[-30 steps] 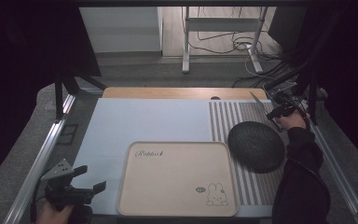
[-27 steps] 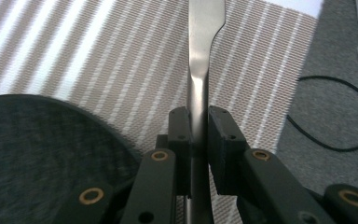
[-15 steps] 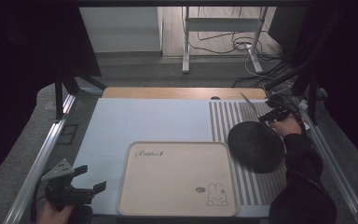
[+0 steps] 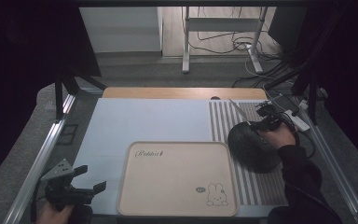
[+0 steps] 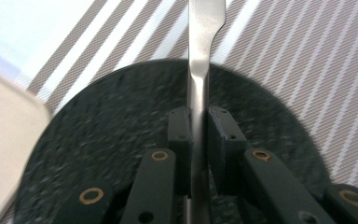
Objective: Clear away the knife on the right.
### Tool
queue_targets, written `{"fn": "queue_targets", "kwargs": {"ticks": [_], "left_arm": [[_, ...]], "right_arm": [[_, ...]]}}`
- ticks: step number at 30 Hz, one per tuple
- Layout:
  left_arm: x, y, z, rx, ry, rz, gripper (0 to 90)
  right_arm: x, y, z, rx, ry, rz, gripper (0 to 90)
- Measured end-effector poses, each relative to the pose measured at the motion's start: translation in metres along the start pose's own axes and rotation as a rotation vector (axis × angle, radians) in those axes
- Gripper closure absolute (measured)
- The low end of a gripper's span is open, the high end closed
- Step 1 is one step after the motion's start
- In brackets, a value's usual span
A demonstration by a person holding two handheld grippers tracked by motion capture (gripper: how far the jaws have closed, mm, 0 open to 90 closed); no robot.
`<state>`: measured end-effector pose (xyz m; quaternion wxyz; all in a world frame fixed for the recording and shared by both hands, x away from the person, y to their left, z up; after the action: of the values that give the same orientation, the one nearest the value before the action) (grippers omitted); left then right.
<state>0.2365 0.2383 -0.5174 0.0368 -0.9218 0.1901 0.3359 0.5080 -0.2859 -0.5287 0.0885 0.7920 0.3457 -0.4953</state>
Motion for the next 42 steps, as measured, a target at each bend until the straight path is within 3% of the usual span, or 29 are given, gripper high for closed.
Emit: {"fn": "queue_targets", "kwargs": {"ticks": [13,28,42], "left_arm": [[0.000,0.000,0.000,0.002,0.000,0.000,1.9],[0.001,0.000,0.000,-0.001,-0.003,0.000,1.9],[0.001,0.000,0.000,-0.001,-0.004,0.001,1.9]], "right_arm": [[0.007,-0.058,0.018,-0.068,-0.014,-0.078,80.0],[0.020,-0.137,0.041,-0.198,-0.060,-0.147,79.9],[0.036,-0.202,0.073,-0.239,-0.134,-0.182,79.9]]}}
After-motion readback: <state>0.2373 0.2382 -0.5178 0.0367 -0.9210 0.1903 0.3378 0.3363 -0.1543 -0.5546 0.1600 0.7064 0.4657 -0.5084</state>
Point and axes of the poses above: each handheld gripper's, and its own axes: x roughly forward along the jaws, z roughly out of its underside, y roughly to its right, the point moved 9 cm from there along x, roughly forward along the jaws, and after that the axes turned 14 degrees about -z, right-handed, at the moved point
